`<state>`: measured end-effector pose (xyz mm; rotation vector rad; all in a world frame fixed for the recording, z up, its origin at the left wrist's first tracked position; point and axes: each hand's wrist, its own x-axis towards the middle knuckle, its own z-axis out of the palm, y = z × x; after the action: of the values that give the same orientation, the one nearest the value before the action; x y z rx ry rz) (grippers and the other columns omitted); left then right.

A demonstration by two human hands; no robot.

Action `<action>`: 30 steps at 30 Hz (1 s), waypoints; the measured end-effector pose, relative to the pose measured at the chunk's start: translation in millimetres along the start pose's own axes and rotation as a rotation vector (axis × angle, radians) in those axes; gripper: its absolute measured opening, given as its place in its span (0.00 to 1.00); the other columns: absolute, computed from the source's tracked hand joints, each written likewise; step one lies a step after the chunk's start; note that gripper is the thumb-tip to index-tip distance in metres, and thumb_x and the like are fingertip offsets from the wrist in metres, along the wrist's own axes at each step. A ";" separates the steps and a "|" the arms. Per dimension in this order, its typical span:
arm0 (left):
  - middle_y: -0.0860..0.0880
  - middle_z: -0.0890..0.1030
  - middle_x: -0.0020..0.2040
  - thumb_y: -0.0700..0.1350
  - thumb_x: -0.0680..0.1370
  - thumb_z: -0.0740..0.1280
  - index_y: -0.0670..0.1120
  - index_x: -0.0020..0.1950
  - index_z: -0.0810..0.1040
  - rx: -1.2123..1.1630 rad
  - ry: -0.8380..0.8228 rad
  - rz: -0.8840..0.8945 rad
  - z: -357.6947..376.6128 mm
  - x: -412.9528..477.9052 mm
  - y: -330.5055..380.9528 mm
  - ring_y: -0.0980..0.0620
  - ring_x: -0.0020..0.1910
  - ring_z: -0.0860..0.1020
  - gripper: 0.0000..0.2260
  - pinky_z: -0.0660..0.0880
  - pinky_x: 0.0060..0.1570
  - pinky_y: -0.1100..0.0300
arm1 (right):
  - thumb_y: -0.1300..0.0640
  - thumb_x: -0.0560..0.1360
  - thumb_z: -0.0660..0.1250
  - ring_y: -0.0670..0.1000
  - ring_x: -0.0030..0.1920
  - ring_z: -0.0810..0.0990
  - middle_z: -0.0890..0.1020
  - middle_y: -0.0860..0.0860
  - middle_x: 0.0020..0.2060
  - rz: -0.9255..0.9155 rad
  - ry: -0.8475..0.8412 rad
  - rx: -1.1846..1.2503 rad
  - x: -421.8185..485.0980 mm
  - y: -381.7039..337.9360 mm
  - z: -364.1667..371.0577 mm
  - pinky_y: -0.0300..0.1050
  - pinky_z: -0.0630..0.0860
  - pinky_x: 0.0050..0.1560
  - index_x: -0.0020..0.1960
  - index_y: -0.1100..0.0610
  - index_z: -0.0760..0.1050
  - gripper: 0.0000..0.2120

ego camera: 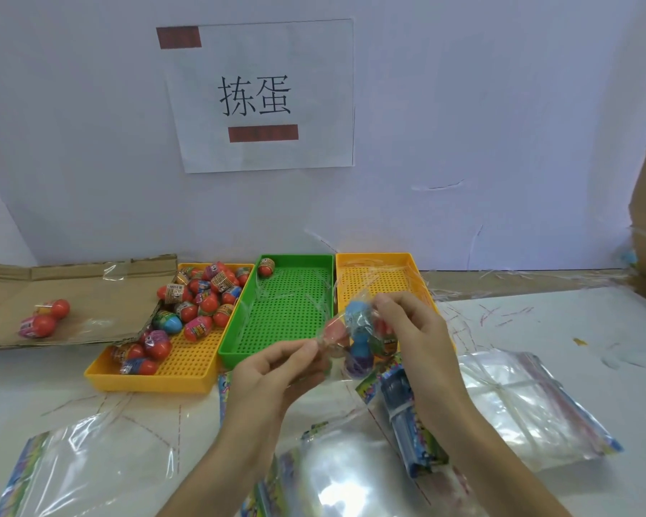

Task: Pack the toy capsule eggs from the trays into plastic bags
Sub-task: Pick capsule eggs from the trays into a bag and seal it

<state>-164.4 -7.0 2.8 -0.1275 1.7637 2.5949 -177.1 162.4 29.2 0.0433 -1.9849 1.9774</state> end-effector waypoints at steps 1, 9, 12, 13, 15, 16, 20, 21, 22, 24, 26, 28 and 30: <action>0.38 0.86 0.44 0.42 0.68 0.74 0.39 0.44 0.88 -0.008 0.001 -0.002 -0.3 0.1 -0.7 0.48 0.40 0.85 0.09 0.81 0.41 0.63 | 0.53 0.79 0.68 0.37 0.32 0.75 0.78 0.40 0.30 -0.024 -0.009 0.000 -1.3 -0.9 1.3 0.27 0.71 0.33 0.40 0.54 0.79 0.10; 0.41 0.85 0.43 0.41 0.75 0.70 0.38 0.46 0.80 0.053 0.007 0.066 -1.9 0.4 -7.8 0.49 0.40 0.84 0.06 0.80 0.38 0.63 | 0.56 0.77 0.72 0.47 0.33 0.76 0.79 0.46 0.30 -0.054 -0.058 -0.047 -5.7 0.6 4.9 0.39 0.75 0.34 0.35 0.52 0.78 0.12; 0.42 0.84 0.43 0.42 0.76 0.69 0.41 0.45 0.78 0.093 -0.003 0.135 -0.9 -0.7 -8.8 0.48 0.40 0.83 0.04 0.80 0.38 0.61 | 0.56 0.79 0.70 0.47 0.34 0.76 0.79 0.53 0.31 -0.019 -0.077 -0.046 -4.4 0.1 2.5 0.41 0.74 0.37 0.38 0.58 0.78 0.11; 0.42 0.84 0.43 0.43 0.75 0.70 0.42 0.45 0.78 0.101 -0.006 0.157 0.0 -1.3 -8.6 0.48 0.41 0.83 0.05 0.81 0.39 0.60 | 0.56 0.79 0.69 0.48 0.35 0.77 0.80 0.56 0.33 -0.006 -0.085 -0.042 -3.9 -0.6 1.5 0.43 0.75 0.39 0.40 0.60 0.79 0.11; 0.42 0.84 0.42 0.46 0.73 0.69 0.44 0.43 0.79 0.118 -0.008 0.196 2.2 -2.8 -7.4 0.48 0.40 0.83 0.05 0.81 0.39 0.60 | 0.56 0.79 0.69 0.48 0.37 0.79 0.81 0.54 0.35 0.018 -0.112 -0.052 -2.8 -1.4 -0.4 0.42 0.76 0.41 0.41 0.59 0.79 0.10; 0.43 0.84 0.41 0.46 0.73 0.69 0.45 0.43 0.79 0.109 -0.001 0.207 3.0 -2.8 -7.0 0.49 0.39 0.83 0.05 0.81 0.38 0.60 | 0.55 0.79 0.68 0.46 0.38 0.79 0.82 0.50 0.34 0.028 -0.135 -0.073 -2.7 -2.0 -0.9 0.40 0.77 0.41 0.40 0.57 0.80 0.10; 0.43 0.84 0.41 0.47 0.73 0.67 0.43 0.44 0.78 0.071 0.036 0.192 -1.1 0.7 -4.1 0.49 0.37 0.83 0.07 0.80 0.31 0.56 | 0.51 0.83 0.63 0.43 0.38 0.79 0.81 0.43 0.36 0.059 -0.242 -0.056 -3.0 -1.8 -0.8 0.35 0.75 0.37 0.46 0.54 0.79 0.11; 0.41 0.84 0.43 0.47 0.73 0.68 0.44 0.43 0.79 0.102 0.033 0.202 -3.0 1.9 -3.4 0.48 0.38 0.83 0.06 0.81 0.33 0.54 | 0.45 0.82 0.63 0.42 0.40 0.80 0.81 0.42 0.38 0.054 -0.273 -0.061 -3.2 -3.7 -1.4 0.34 0.75 0.38 0.49 0.51 0.79 0.11; 0.40 0.84 0.44 0.46 0.73 0.68 0.45 0.42 0.80 0.126 0.026 0.213 -4.1 2.3 -3.2 0.47 0.40 0.83 0.05 0.81 0.36 0.53 | 0.39 0.79 0.64 0.41 0.42 0.81 0.82 0.41 0.41 0.040 -0.316 -0.102 -3.0 -4.6 -2.8 0.34 0.76 0.40 0.51 0.48 0.79 0.13; 0.41 0.84 0.43 0.46 0.72 0.70 0.47 0.39 0.82 0.126 0.010 0.226 -3.3 2.8 -3.9 0.47 0.39 0.83 0.03 0.81 0.37 0.52 | 0.34 0.72 0.66 0.41 0.45 0.81 0.83 0.42 0.43 0.000 -0.404 -0.244 -2.0 -8.0 -7.7 0.38 0.77 0.43 0.49 0.45 0.80 0.17; 0.44 0.85 0.41 0.45 0.71 0.70 0.48 0.39 0.83 0.119 0.004 0.234 -2.0 3.8 -5.1 0.50 0.36 0.83 0.03 0.80 0.31 0.58 | 0.36 0.70 0.70 0.46 0.47 0.82 0.83 0.44 0.43 -0.037 -0.432 -0.337 2.1 -12.2 -14.9 0.45 0.80 0.47 0.44 0.47 0.81 0.15; 0.46 0.86 0.43 0.45 0.73 0.67 0.47 0.41 0.84 0.106 -0.002 0.236 -2.7 4.4 -6.0 0.50 0.37 0.85 0.06 0.81 0.30 0.59 | 0.47 0.75 0.74 0.50 0.44 0.84 0.84 0.46 0.41 -0.011 -0.371 -0.209 9.5 -16.0 -26.0 0.46 0.82 0.43 0.44 0.51 0.83 0.08; 0.43 0.87 0.45 0.45 0.75 0.65 0.47 0.41 0.85 0.115 -0.051 0.224 -3.9 5.6 -3.7 0.44 0.40 0.87 0.09 0.83 0.32 0.54 | 0.51 0.73 0.75 0.51 0.39 0.83 0.83 0.49 0.39 0.085 -0.270 0.040 23.2 -20.8 -43.0 0.43 0.80 0.38 0.48 0.57 0.83 0.10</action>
<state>-169.6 -9.4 -2.4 0.1431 2.0103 2.6029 -184.5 208.6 54.2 0.2521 -2.1418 2.1630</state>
